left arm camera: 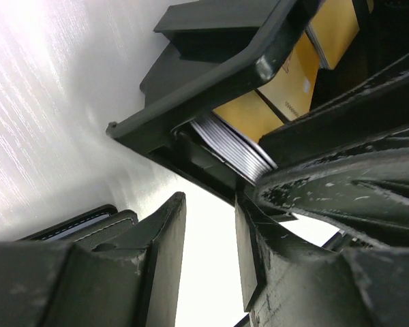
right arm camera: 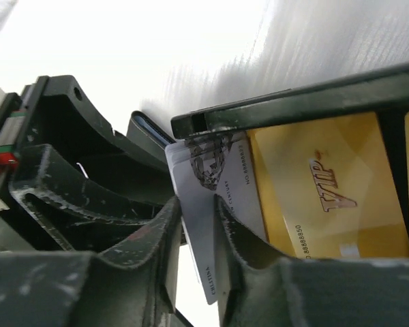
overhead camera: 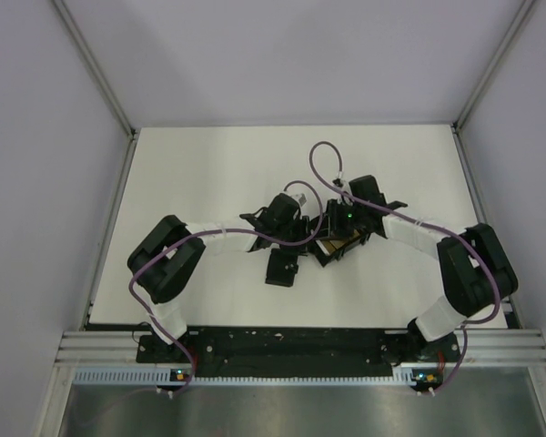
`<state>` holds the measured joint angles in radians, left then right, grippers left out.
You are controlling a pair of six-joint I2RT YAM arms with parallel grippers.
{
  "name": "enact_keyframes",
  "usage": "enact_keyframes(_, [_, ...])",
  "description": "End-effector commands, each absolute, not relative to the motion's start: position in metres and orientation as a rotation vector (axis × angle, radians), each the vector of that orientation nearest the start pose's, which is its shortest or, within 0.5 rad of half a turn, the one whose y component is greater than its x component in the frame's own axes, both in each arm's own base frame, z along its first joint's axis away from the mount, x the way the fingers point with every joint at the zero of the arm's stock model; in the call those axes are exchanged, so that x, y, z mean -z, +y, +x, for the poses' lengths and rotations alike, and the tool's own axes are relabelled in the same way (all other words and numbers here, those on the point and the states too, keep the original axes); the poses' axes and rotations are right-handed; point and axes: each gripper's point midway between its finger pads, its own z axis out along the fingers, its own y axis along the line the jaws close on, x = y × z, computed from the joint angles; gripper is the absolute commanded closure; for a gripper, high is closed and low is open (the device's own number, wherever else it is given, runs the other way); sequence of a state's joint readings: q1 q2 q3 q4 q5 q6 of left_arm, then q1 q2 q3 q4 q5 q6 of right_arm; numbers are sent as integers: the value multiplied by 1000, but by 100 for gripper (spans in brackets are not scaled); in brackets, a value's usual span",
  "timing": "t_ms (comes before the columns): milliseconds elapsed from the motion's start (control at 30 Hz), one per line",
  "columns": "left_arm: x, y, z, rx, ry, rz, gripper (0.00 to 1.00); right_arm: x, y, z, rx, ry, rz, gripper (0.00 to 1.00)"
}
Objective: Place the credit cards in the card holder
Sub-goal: Pick up the credit card from the storage box.
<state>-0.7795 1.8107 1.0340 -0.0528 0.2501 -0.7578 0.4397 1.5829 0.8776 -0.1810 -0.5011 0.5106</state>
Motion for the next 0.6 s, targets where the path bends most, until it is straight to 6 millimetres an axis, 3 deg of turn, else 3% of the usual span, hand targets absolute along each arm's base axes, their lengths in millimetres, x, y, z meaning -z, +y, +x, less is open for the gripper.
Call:
enact_keyframes(0, [-76, -369, 287, 982, 2475, 129, 61, -99, 260, 267, -1147, 2540, -198, 82])
enact_keyframes(367, [-78, -369, 286, 987, 2474, 129, 61, -105, 250, 276, -1032, 2525, -200, 100])
enact_keyframes(567, [-79, -369, 286, 986, 2472, 128, 61, -118, 256, 273, -1094, 2502, -220, 97])
